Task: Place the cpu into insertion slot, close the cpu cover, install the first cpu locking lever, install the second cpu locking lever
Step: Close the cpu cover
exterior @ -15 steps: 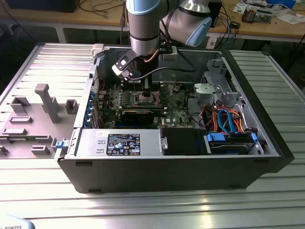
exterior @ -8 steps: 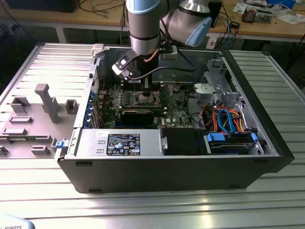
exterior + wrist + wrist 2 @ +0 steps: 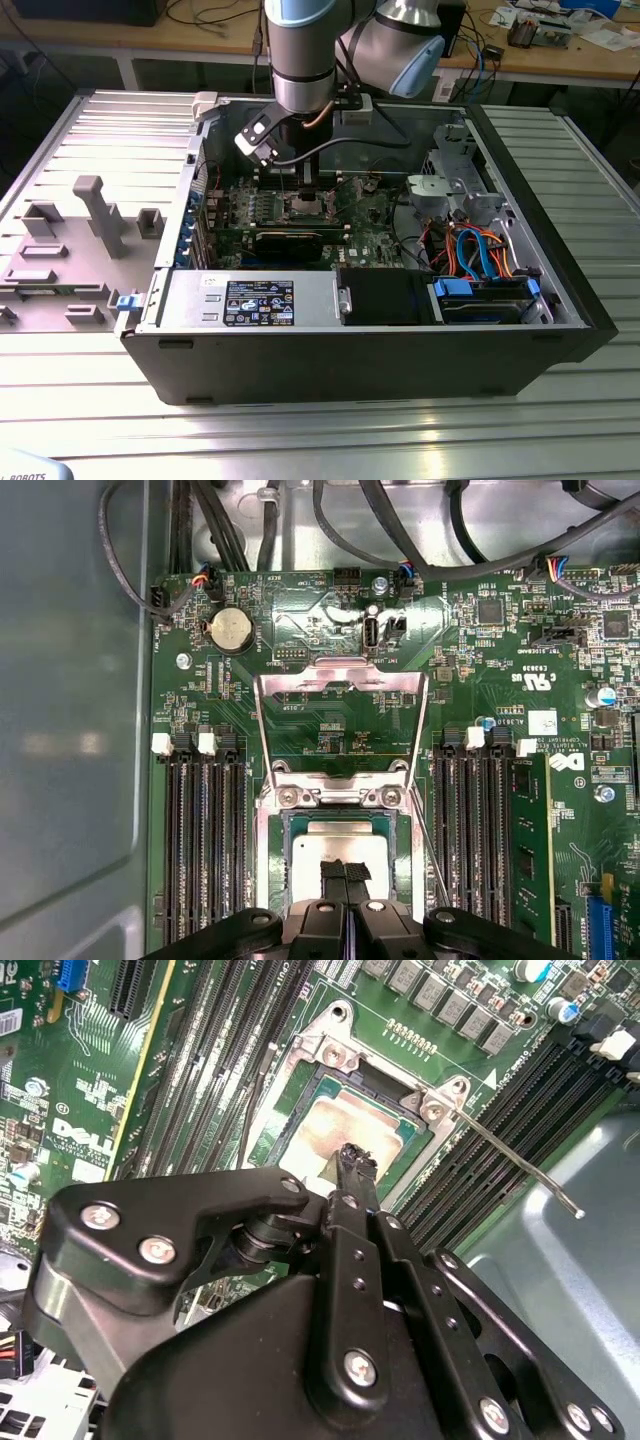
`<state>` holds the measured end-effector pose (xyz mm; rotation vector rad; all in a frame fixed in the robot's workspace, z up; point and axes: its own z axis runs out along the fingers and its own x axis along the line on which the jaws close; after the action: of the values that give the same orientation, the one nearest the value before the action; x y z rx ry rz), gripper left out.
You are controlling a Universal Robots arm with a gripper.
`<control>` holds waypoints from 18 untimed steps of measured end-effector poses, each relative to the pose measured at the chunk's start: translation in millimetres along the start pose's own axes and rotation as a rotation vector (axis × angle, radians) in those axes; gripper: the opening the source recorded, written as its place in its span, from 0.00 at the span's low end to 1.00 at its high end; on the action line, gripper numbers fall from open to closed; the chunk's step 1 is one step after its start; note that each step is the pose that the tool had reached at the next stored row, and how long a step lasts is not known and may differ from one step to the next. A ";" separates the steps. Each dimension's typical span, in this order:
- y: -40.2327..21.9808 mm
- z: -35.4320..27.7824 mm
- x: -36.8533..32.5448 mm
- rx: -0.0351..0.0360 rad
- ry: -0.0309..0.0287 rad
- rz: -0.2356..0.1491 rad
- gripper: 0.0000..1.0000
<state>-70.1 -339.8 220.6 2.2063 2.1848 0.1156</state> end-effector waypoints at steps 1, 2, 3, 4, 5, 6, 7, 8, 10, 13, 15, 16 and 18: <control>0.0 -0.1 0.0 0.0000 -0.0001 0.000 0.11; 0.1 -0.7 0.0 0.0000 -0.0002 0.000 0.11; 0.3 -0.8 0.0 0.0001 -0.0003 0.000 0.11; 0.4 -0.8 0.0 0.0002 -0.0004 0.000 0.11; 0.6 -0.8 0.0 0.0001 -0.0004 0.000 0.11; 0.7 -0.8 0.0 0.0001 -0.0003 0.000 0.11; 0.8 -0.8 0.0 0.0001 -0.0003 0.000 0.11; 0.9 -0.8 0.0 0.0001 -0.0003 0.000 0.11; 1.0 -0.7 0.0 0.0001 -0.0003 0.000 0.11; 1.1 -0.8 0.0 0.0001 -0.0003 0.000 0.11; 1.3 -4.0 0.1 0.0000 -0.0003 0.000 0.11; 1.4 -4.8 0.2 -0.0001 -0.0002 0.000 0.11; 1.4 -5.3 0.1 0.0000 -0.0005 0.000 0.11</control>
<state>-69.1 -339.8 226.0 2.2060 2.1846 0.1149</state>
